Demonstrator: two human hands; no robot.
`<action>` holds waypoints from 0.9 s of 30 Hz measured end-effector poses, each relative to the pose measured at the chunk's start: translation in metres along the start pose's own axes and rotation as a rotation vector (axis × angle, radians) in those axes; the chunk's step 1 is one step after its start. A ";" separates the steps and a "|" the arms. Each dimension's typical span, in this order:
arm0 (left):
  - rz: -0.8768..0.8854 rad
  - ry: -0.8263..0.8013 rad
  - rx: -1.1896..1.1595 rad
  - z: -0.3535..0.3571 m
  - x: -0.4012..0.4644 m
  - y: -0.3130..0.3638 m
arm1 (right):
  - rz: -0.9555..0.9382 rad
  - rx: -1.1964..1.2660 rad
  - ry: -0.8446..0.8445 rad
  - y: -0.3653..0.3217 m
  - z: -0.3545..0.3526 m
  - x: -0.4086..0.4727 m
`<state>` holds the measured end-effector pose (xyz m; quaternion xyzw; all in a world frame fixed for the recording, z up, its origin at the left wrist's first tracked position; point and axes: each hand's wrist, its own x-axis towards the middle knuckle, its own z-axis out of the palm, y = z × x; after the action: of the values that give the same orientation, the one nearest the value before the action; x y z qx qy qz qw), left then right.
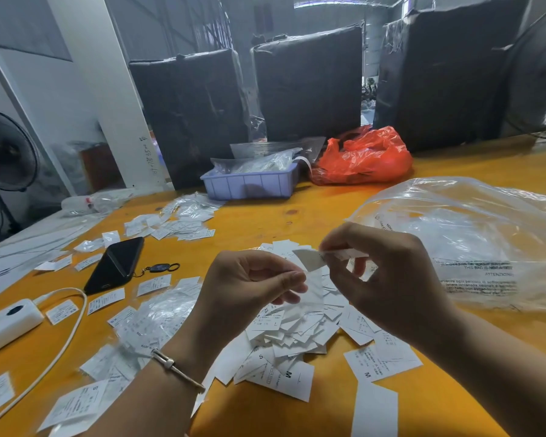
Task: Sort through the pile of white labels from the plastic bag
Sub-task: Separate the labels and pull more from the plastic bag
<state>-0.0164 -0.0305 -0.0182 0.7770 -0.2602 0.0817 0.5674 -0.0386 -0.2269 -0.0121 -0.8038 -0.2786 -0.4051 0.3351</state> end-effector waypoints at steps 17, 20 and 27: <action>-0.005 -0.063 0.125 0.004 -0.001 -0.006 | 0.181 0.077 -0.109 0.010 0.004 0.001; -0.051 -0.039 0.067 0.003 0.000 -0.004 | 0.189 0.152 0.013 0.012 0.000 0.005; -0.094 -0.025 -0.018 0.004 0.001 -0.004 | 0.141 0.132 -0.107 0.008 0.007 0.000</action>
<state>-0.0138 -0.0336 -0.0226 0.7840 -0.2313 0.0429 0.5745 -0.0298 -0.2264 -0.0173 -0.8178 -0.2650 -0.3179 0.3998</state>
